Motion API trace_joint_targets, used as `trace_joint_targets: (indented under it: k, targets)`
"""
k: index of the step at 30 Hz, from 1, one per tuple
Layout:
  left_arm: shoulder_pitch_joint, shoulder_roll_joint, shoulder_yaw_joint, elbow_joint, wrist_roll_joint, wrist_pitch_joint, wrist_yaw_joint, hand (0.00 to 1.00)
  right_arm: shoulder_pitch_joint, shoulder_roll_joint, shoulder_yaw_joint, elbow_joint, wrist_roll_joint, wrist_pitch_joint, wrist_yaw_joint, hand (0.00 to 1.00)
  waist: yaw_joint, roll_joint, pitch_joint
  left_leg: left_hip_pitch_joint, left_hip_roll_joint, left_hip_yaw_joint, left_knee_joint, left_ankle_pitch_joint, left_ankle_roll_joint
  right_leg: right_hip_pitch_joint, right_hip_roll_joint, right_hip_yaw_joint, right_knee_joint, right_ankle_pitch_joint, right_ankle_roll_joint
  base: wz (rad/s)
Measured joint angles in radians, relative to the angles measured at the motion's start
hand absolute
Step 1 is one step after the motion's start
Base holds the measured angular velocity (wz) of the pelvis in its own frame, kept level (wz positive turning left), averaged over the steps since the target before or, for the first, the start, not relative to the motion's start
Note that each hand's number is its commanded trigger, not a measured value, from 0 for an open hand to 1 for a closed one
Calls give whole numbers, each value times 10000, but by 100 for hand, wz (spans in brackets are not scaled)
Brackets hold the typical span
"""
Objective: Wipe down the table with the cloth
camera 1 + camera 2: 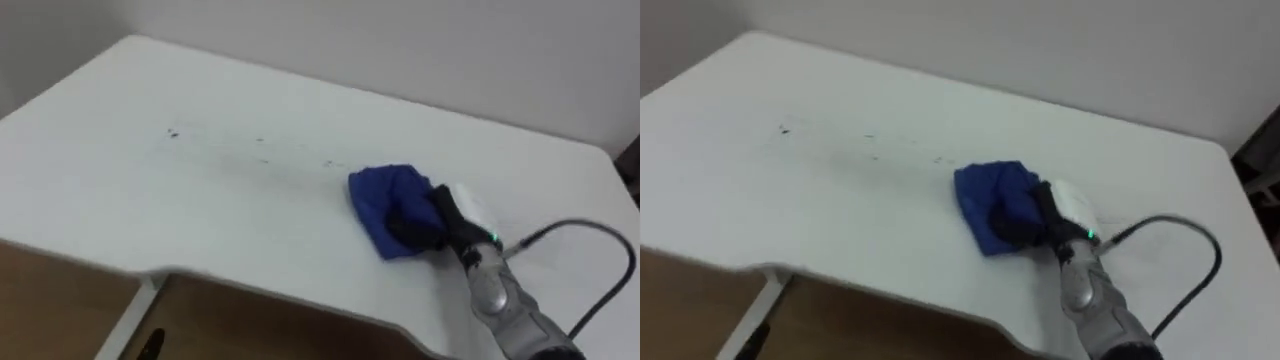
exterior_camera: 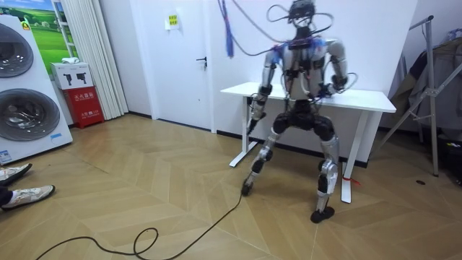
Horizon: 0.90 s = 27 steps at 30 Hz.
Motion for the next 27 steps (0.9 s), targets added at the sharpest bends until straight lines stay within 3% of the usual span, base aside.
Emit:
trace_joint_targets:
  k: [1, 3, 4, 5, 6, 9, 11, 13, 14, 15, 18, 20, 22, 24, 25, 27]
  targets:
    - [4, -64, -10, 0, 10, -2, 0, 0, -6, -41, -13, -78, -28, 68, 74, 100, 24, 23, 11, -130, -281, 83, 216, -238, 20, 11, 82, -71, -142, 49, -143, -14]
    - [16, -192, -93, -24, -10, -1, -21, 0, -63, -164, -105, -276, -126, 117, 422, 100, 7, 166, 63, -433, -1520, 414, 737, -1046, 421, 99, 525, -129, -724, 237, -484, -13]
    - [25, -195, -93, -40, -10, -1, -20, 0, -104, -187, -116, -280, -112, 110, 487, 100, -3, 211, 69, -445, -1792, 535, 678, -1156, 593, 113, 618, -128, -839, 274, -542, -18]
    - [63, -194, -88, -61, -41, 1, -12, 0, -181, -255, -127, -284, -111, 91, 593, 100, 67, 265, 96, -368, -2264, 776, 325, -1273, 879, 114, 812, -43, -1020, 323, -625, -24]
    - [118, -178, -81, -91, -107, 10, -1, 0, -227, -257, -133, -267, -125, 91, 624, 100, 157, 243, 115, -255, -2454, 664, 105, -1244, 980, 67, 865, 85, -1060, 339, -653, -48]
    - [802, -217, 46, -258, -289, 110, 33, 0, -147, -412, -449, -102, -196, -195, 532, 100, 81, 263, 73, 283, -2646, 626, -1055, -768, 927, 83, 1309, 591, -1716, 530, -933, -24]
    - [1172, -277, 381, -166, -296, 122, 69, 0, 231, -640, -1037, 146, -195, -392, 206, 100, -109, 236, 35, 598, -2808, 591, -1704, -465, 946, 288, 1381, 726, -2104, 633, -919, 21]
    - [1375, -267, 937, -90, -293, 136, 117, 0, 707, -996, -1783, 597, 50, -666, -255, 100, -322, 122, -44, 865, -2928, 481, -2183, -270, 973, 612, 1394, 640, -2520, 740, -737, 38]
    - [1582, -249, 1374, -74, -175, 176, 192, 0, 1151, -1214, -2261, 818, 304, -723, -576, 100, -644, -18, -104, 942, -3031, 345, -2407, -175, 984, 850, 1343, 441, -2716, 767, -455, 66]
    - [1637, -220, 1750, -31, 63, 214, 314, 0, 1682, -1368, -2887, 1065, 532, -789, -868, 100, -921, -243, -102, 1042, -3159, 66, -2554, -122, 1002, 1089, 1303, 371, -2858, 775, -152, 72]
    - [1725, -193, 2386, -505, 872, 225, 336, 0, 2759, -1415, -4357, 1828, 1101, -800, -1090, 100, -1164, -715, -139, 1259, -3259, -44, -2609, -127, 1010, 1575, 1334, 486, -3145, 740, 5, 39]
    - [1572, -206, 2535, -652, 1290, 134, 335, 0, 3148, -1413, -4901, 1936, 1316, -799, -1093, 100, -1195, -754, -167, 1242, -3220, -61, -2557, -282, 1021, 1680, 1416, 521, -3224, 769, 28, 0]
    - [1356, -184, 2550, -670, 1360, 99, 353, 0, 3123, -1392, -4892, 1964, 1667, -756, -1087, 100, -1207, -709, -182, 1294, -3170, -65, -2593, -401, 1008, 1764, 1487, 561, -3281, 827, 36, -9]
    - [1021, -68, 2126, -592, 1172, 86, 502, 0, 2913, -1384, -4655, 1862, 1840, -437, -1083, 100, -1161, -674, -173, 1379, -3137, -32, -2610, -449, 1010, 1778, 1518, 580, -3275, 883, 6, -17]
    - [876, -55, 1805, -586, 1172, 84, 567, 0, 2682, -1369, -4431, 1672, 1829, -79, -1062, 100, -1083, -635, -168, 1421, -3089, 58, -2642, -478, 1000, 1788, 1581, 774, -3279, 921, -24, -47]
    - [468, -137, 1254, -187, 1201, 115, 557, 0, 2071, -1192, -3498, 745, 1486, 1021, -898, 100, -660, -447, -120, 1458, -2948, 183, -2671, -503, 968, 1531, 1761, 1036, -3281, 1143, -176, -78]
